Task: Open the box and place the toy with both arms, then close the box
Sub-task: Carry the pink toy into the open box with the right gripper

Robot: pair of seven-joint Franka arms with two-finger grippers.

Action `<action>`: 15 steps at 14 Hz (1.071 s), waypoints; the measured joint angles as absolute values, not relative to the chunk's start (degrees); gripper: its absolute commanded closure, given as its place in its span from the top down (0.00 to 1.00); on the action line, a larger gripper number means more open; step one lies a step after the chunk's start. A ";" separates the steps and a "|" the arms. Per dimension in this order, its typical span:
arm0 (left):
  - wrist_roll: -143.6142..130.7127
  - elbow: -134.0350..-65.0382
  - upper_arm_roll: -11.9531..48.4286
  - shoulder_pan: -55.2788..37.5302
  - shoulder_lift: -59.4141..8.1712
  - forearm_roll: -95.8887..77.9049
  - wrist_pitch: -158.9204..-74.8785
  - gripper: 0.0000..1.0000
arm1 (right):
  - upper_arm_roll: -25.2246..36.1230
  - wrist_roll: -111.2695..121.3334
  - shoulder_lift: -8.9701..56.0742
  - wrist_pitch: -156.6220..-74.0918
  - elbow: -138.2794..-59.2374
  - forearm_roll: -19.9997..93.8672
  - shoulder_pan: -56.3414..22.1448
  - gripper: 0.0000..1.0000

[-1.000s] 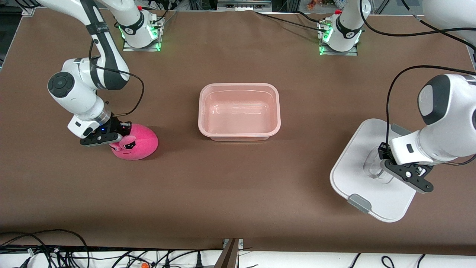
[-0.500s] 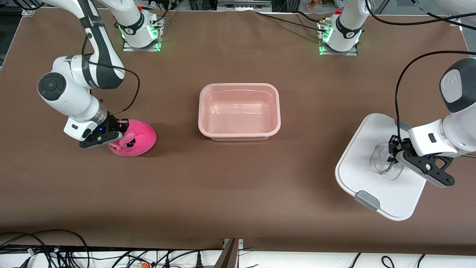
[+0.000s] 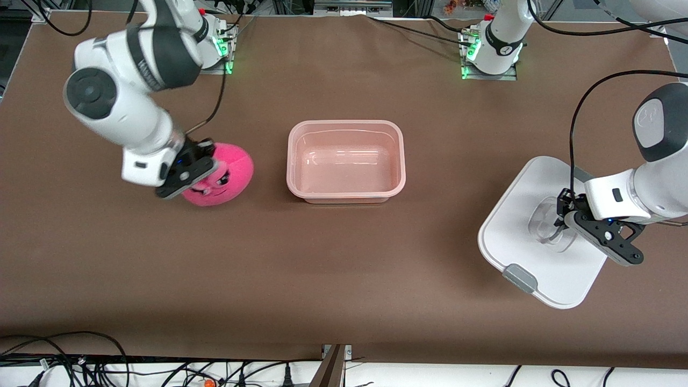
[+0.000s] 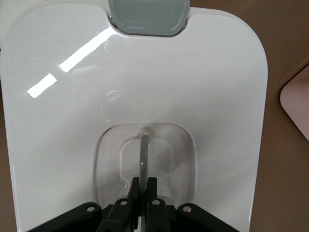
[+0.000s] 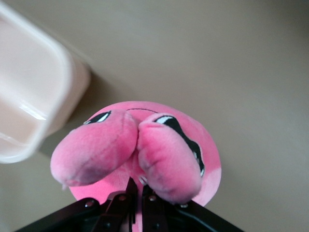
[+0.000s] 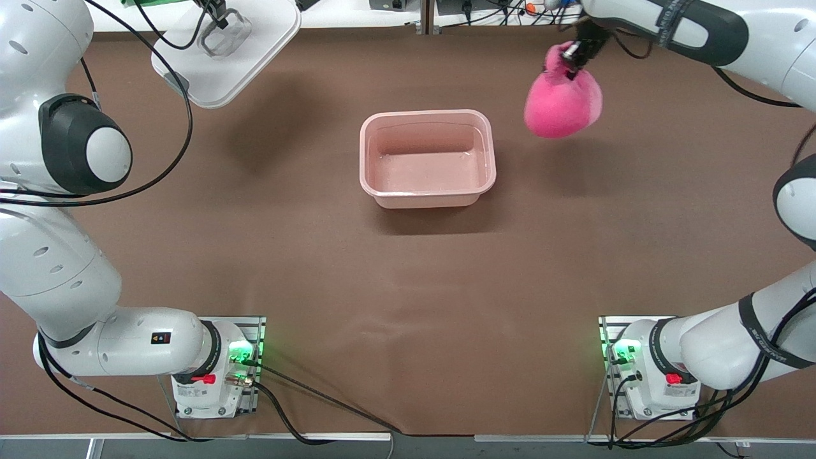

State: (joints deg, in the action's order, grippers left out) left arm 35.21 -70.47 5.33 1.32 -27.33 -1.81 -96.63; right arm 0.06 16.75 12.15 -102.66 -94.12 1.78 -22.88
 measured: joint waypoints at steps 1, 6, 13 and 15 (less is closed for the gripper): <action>35.22 -70.46 5.35 1.33 -27.28 -1.81 -96.28 0.00 | -0.10 16.77 12.29 -101.05 -92.32 1.77 -25.40 0.00; 35.24 -70.46 5.39 1.33 -27.19 -2.71 -95.76 0.00 | -0.38 17.00 15.43 -96.62 -87.40 1.70 -37.46 0.00; 35.24 -70.46 5.47 1.25 -27.17 -2.75 -95.14 0.00 | -0.35 20.75 25.42 -96.52 -76.68 -2.05 -44.01 0.00; 35.24 -70.46 5.47 1.24 -27.15 -2.75 -95.06 0.00 | -0.35 20.76 28.19 -96.50 -74.53 -3.42 -45.52 0.00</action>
State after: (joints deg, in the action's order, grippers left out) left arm 35.24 -70.46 5.47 1.24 -27.15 -2.75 -95.06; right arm -0.35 20.76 28.19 -96.50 -74.53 -3.42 -45.52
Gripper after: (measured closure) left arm 0.930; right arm 0.934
